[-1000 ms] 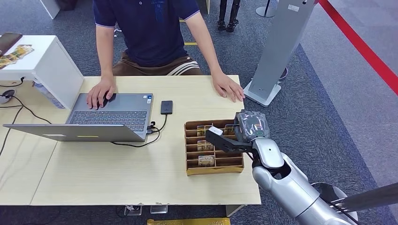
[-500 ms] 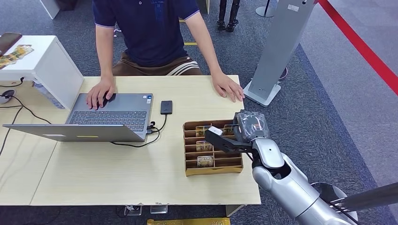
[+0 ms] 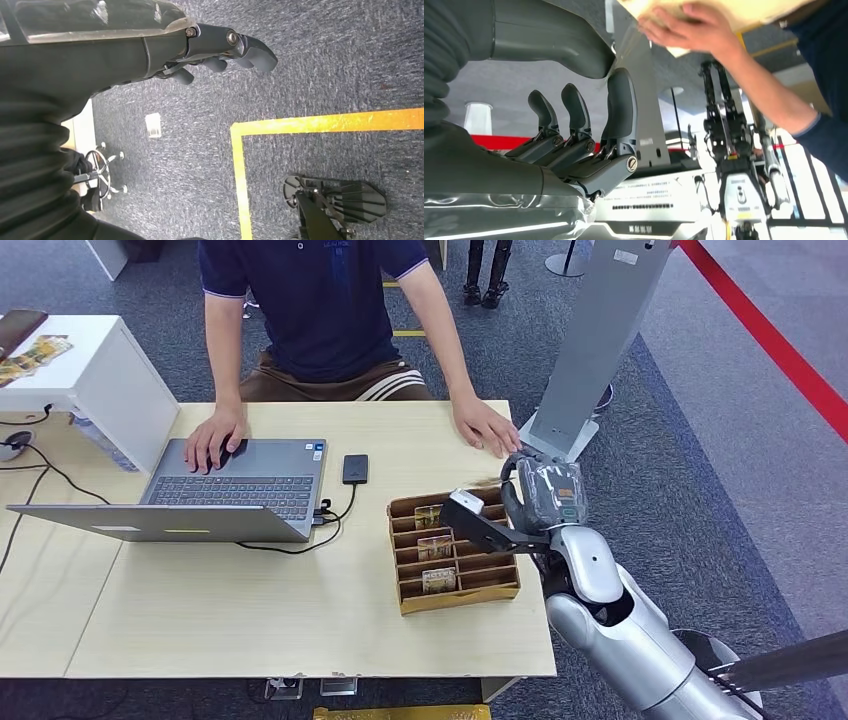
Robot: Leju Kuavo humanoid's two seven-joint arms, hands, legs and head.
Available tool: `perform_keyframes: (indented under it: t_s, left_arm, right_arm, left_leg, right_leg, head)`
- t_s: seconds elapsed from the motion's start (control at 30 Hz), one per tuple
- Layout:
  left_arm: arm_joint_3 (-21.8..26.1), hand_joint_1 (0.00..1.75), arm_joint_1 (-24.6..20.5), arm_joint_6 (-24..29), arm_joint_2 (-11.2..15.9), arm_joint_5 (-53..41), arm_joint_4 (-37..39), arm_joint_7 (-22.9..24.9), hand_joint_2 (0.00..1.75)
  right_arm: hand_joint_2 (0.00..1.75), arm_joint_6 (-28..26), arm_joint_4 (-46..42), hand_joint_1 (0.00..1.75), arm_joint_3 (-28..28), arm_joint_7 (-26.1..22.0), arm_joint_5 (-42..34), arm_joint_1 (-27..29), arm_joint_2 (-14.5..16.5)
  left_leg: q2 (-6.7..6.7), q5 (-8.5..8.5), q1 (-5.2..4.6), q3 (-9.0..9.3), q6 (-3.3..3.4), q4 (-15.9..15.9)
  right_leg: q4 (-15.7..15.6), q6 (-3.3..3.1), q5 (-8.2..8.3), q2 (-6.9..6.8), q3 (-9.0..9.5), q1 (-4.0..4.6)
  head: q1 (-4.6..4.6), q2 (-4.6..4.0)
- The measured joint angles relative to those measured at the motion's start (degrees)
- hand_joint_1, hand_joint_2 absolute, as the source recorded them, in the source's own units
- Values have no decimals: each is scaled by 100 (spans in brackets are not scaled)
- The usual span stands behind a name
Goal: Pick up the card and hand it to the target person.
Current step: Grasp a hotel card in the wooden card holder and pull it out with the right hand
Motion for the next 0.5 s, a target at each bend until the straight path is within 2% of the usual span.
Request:
perform_keyframes:
  t_s: [0.27, 0.5]
  left_arm:
    - [0, 0, 5, 17, -2, 2, 0, 11, 175]
    - [-2, 0, 3, 19, -16, -69, 0, -9, 175]
  right_arm:
    - [175, -112, -615, 134, -145, -75, 186, 105, -56]
    - [175, -1283, -684, 134, -203, -404, 1007, 246, -50]
  left_leg:
    - [0, 0, 0, 0, 0, 0]
    - [0, 0, 0, -2, 0, 0]
  right_leg:
    - [0, 0, 0, 0, 0, 1]
    - [0, 0, 0, -1, 1, 0]
  head:
    - [-10, 0]
    - [-3, 0]
